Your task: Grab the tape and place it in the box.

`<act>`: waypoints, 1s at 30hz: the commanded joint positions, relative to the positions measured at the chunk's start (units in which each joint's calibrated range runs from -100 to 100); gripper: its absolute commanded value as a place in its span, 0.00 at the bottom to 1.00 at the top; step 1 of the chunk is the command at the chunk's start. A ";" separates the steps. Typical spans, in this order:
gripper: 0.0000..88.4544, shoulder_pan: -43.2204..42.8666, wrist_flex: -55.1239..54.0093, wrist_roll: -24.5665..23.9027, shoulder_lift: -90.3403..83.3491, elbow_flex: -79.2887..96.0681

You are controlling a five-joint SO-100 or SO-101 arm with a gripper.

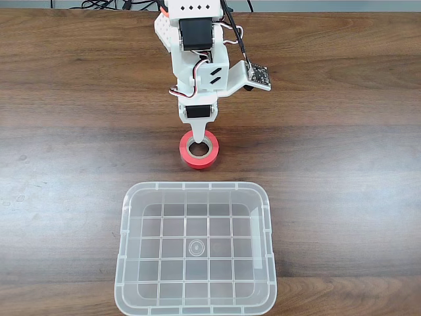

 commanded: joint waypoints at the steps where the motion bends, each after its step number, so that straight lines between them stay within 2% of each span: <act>1: 0.17 -0.03 -4.55 0.27 -0.52 0.79; 12: 0.16 -0.10 -6.34 0.27 -0.44 1.05; 18: 0.02 -0.10 -6.09 1.01 -0.44 0.97; 30: 0.01 0.19 -5.66 1.49 -0.68 0.27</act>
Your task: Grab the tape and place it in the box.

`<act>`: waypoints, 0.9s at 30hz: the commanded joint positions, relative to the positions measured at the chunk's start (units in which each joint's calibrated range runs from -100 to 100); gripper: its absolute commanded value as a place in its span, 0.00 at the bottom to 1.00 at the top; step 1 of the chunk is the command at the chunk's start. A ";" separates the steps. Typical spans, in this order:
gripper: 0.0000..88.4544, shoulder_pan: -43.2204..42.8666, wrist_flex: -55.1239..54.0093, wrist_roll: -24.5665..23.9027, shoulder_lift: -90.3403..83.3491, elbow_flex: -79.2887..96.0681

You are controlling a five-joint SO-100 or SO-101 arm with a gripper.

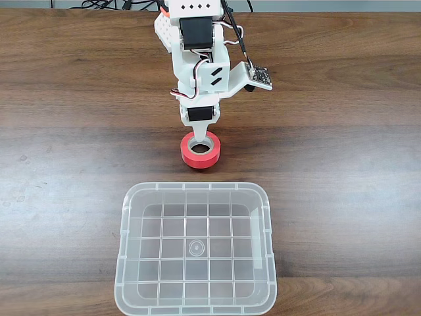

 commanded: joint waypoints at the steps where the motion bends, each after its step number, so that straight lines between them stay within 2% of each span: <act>1: 0.01 0.56 -0.32 0.08 -1.15 -0.99; 3: 0.01 0.78 0.36 0.13 -1.39 -1.96; 9: 0.01 2.31 13.72 -0.29 -1.39 -14.66; 17: 0.01 2.31 25.96 -0.50 -1.39 -33.14; 27: 0.01 1.51 35.21 -1.40 -1.31 -46.72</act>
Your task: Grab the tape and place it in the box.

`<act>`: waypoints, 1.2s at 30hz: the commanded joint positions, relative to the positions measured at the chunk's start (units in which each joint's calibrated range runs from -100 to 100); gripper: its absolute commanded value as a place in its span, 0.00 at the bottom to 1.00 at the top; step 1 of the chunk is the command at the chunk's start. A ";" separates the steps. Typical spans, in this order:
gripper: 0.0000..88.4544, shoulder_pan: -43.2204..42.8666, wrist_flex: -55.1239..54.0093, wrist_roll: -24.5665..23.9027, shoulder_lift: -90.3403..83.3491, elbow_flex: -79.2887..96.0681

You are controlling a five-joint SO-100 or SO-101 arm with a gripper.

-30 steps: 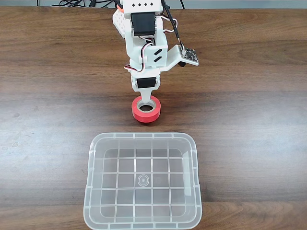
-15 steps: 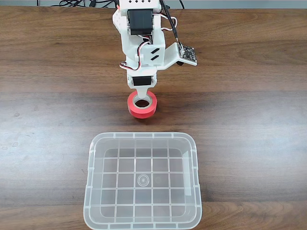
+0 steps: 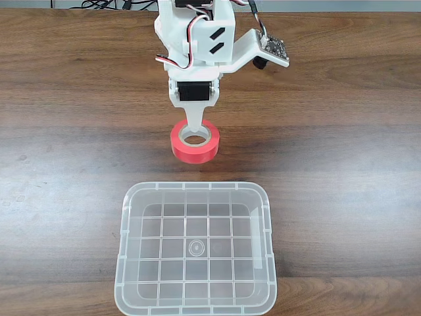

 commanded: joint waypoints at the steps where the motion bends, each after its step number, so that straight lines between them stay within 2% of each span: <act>1: 0.01 -0.15 3.69 -0.20 -1.56 -10.16; 11: 0.01 -0.15 3.95 -0.20 -1.56 -11.13; 21: 0.01 -0.73 4.03 -0.15 0.85 -28.21; 36: 0.01 -1.98 3.52 -1.31 31.58 -59.83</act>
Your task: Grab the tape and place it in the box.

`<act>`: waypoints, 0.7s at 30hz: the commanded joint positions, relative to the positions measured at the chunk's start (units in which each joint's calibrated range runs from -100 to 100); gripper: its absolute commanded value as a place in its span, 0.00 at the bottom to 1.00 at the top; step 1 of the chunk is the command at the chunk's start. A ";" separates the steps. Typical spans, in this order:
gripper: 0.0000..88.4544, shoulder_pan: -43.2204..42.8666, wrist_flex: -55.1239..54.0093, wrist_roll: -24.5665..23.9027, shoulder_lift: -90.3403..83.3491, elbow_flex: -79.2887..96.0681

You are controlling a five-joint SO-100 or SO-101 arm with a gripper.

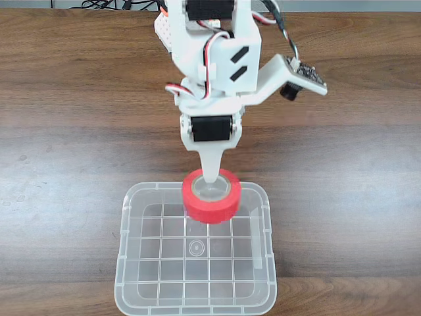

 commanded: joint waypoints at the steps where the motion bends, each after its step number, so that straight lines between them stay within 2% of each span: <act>1: 0.01 0.05 -0.38 -0.21 8.55 -17.71; 10: 0.01 -0.02 -0.55 -0.21 23.03 -29.63; 21: 0.02 0.12 -0.55 0.00 26.01 -30.68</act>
